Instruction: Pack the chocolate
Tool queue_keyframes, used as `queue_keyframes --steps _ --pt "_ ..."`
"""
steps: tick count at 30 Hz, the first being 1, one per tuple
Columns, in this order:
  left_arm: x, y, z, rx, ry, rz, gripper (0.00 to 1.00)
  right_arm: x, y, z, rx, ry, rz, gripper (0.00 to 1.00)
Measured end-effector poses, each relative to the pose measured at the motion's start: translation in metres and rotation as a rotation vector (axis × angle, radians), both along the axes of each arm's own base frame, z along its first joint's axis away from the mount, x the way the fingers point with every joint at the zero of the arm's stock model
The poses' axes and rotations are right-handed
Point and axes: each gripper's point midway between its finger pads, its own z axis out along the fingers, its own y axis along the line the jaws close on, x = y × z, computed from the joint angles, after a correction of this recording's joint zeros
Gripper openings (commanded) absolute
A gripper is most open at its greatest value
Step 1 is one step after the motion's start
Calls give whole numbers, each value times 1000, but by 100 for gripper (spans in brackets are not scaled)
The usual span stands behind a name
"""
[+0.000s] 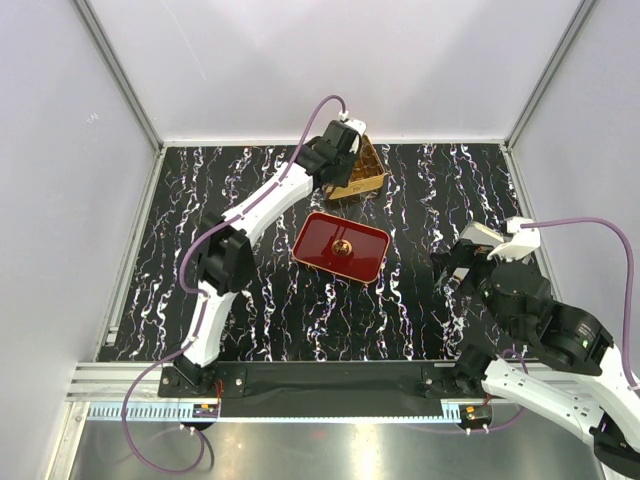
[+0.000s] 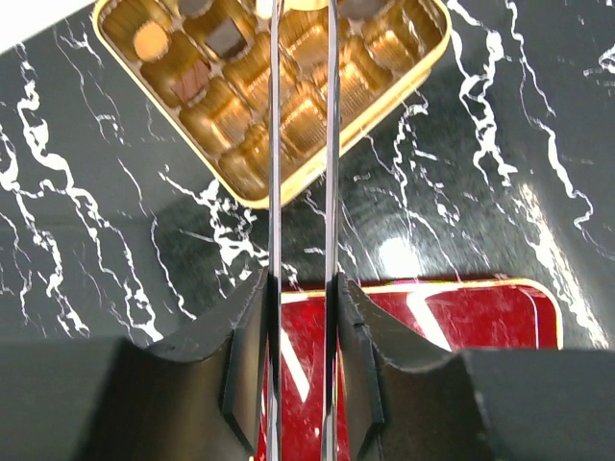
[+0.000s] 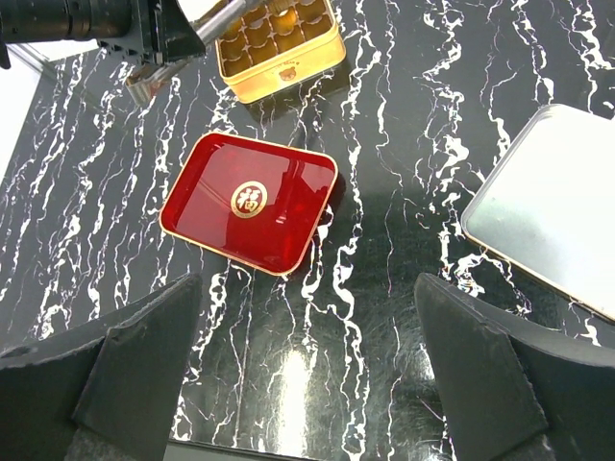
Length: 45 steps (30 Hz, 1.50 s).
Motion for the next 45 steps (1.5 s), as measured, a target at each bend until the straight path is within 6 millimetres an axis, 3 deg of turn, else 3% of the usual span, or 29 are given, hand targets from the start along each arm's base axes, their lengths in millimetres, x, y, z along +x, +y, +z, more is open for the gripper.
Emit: queue_keyframes --steps 4,14,35,45 --pt "8 1 -4 -3 -11 5 34 2 2 -2 -10 8 0 100" --pt "14 4 -35 23 32 11 34 4 5 -4 -19 14 -1 100" --pt "16 1 -33 16 21 0 43 7 7 -3 -28 10 -4 100" --pt "15 3 -29 22 15 -5 43 8 6 -3 -31 10 -5 100"
